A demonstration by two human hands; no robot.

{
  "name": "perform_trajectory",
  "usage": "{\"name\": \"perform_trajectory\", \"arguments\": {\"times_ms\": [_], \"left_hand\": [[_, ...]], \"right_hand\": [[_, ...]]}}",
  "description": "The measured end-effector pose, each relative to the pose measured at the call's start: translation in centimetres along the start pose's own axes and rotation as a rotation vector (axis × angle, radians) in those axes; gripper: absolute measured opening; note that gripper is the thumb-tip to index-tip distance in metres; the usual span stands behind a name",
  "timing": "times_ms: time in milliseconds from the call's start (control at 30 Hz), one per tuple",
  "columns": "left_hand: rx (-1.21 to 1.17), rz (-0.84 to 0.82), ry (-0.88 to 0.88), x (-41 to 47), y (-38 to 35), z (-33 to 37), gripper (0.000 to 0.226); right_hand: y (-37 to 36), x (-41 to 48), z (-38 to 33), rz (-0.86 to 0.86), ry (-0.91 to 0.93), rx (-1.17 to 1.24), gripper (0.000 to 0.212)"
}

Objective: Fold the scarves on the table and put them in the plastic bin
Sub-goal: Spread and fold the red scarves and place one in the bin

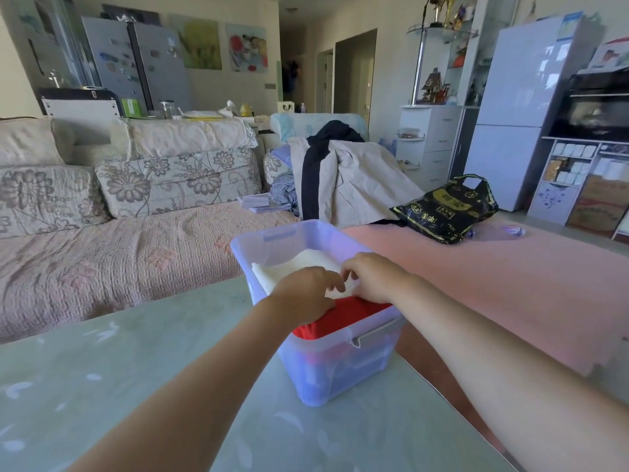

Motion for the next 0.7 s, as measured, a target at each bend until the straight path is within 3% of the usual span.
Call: {"name": "perform_trajectory", "arguments": {"times_ms": [67, 133, 267, 400, 533, 633, 700], "left_hand": [[0.088, 0.053, -0.003, -0.7, 0.3, 0.6, 0.025], [0.192, -0.092, 0.001, -1.1, -0.2, 0.8, 0.037], [0.074, -0.332, 0.022, -2.7, -1.1, 0.6, 0.043], [-0.058, -0.327, 0.069, -3.3, -0.3, 1.0, 0.04], [-0.071, -0.101, 0.106, -3.3, 0.0, 0.4, 0.036], [0.104, -0.192, 0.076, -4.2, -1.1, 1.2, 0.034], [0.061, -0.24, 0.134, -4.2, -1.1, 1.2, 0.032]], "right_hand": [[0.8, -0.5, -0.1, 0.009, 0.015, 0.098, 0.035], [1.1, -1.4, -0.7, -0.071, 0.026, 0.153, 0.033], [0.5, -3.2, -1.6, -0.339, 0.015, 0.064, 0.043], [0.4, -4.0, -1.7, -0.342, -0.026, 0.106, 0.044], [0.1, -4.1, -0.9, -0.339, -0.07, 0.086, 0.037], [-0.3, -4.1, -1.3, -0.443, -0.035, 0.019, 0.036], [-0.4, -3.8, -1.5, -0.452, -0.037, 0.024, 0.035]]}}
Point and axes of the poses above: each hand's wrist, its own x-axis towards the middle knuckle, its own y-axis out of the back of the hand, z = x × y, the point moved 3 cm from there along x, towards the middle knuckle, and after that the axes turned 1 degree about -z, right-handed, at the moved point
